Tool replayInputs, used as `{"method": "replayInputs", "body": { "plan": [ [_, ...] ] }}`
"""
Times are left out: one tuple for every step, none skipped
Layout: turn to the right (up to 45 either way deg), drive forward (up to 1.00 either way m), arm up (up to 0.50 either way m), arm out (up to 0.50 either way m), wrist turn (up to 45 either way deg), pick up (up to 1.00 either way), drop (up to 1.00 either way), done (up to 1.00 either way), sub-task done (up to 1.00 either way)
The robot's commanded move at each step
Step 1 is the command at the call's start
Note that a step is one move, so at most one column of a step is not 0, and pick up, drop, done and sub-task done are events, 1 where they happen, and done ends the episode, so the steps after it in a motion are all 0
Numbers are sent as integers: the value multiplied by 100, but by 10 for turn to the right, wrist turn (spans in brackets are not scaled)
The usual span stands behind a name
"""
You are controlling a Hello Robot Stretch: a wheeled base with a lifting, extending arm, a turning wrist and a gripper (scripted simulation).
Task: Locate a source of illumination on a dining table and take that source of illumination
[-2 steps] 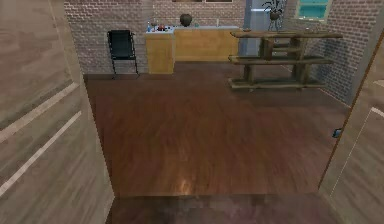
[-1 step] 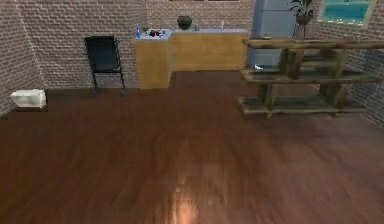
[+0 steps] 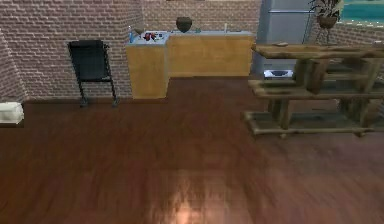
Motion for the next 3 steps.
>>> {"method": "replayInputs", "body": {
  "plan": [
    [-450, 0, 0, 0, 0, 0, 0, 0, 0],
    [0, 50, 0, 0, 0, 0, 0, 0, 0],
    [-450, 0, 0, 0, 0, 0, 0, 0, 0]
  ]
}}
